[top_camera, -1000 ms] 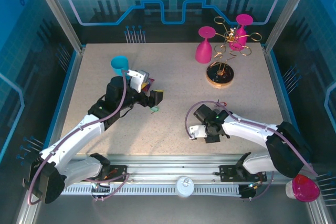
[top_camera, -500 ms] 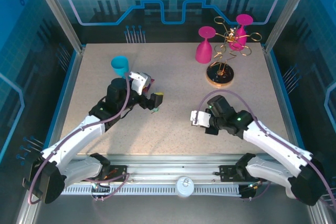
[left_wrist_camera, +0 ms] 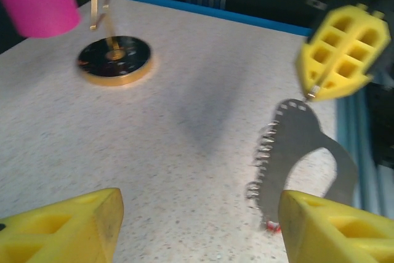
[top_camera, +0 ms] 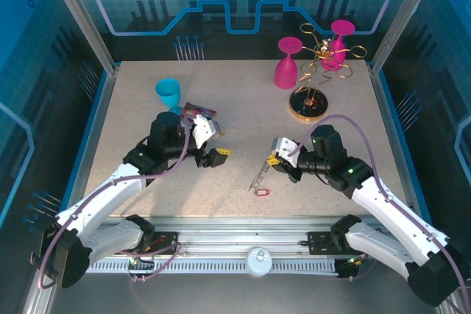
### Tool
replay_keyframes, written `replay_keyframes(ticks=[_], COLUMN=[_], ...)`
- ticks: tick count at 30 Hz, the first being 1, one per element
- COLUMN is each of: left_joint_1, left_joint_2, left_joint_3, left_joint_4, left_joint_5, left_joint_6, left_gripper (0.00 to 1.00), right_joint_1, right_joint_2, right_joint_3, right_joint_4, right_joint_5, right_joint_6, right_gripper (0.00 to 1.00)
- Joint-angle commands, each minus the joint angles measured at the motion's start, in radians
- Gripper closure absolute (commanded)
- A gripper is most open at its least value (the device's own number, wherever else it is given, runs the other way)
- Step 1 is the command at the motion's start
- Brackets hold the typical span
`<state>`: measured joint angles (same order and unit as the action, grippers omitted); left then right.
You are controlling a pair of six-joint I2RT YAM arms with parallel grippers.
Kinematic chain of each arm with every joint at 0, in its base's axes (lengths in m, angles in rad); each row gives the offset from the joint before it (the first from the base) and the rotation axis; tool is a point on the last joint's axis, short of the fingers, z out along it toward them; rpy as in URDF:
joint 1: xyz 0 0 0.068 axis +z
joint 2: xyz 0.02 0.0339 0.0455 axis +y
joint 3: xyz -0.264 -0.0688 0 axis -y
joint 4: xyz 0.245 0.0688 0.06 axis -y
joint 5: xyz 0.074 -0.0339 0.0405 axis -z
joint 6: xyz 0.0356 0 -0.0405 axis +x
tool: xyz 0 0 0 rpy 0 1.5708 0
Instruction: Put the keys on the keyring
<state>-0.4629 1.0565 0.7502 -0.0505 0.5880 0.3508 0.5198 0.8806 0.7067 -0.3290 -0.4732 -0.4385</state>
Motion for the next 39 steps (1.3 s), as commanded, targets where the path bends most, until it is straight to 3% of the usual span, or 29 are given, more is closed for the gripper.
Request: replay_keyframes(ticks=[1,9,15,21,39], left_joint_1=[-0.024,-0.076,-0.08,-0.093,-0.096], left_joint_2=[0.013,0.152,0.162,0.153,0.178], left_joint_3=[0.038,0.107,0.011,-0.037,-0.055], left_joint_4=[-0.013,0.084,0.232,0.28,0.395], left_joint_5=[0.189,0.274,0.369,0.37,0.364], left_joint_6=[0.08,0.102,0.116,0.126,0.036], left_gripper=[0.37,0.54,0.67,0.72,0.73], right_joint_1=[-0.024,-0.032,-0.029,-0.01,0.061], right_joint_2=[-0.007,0.07,0.099,0.106,0.179], right_joint_3=[-0.01,0.037,0.056,0.061,0.057], right_joint_4=[0.162,0.271,0.31,0.342,0.454], right_joint_5=[-0.163,-0.306,-0.316,-0.303,-0.291], right_joint_6=[0.06,0.102,0.142,0.178,0.242], right_gripper=[1.0,1.0,1.0,1.0,1.0])
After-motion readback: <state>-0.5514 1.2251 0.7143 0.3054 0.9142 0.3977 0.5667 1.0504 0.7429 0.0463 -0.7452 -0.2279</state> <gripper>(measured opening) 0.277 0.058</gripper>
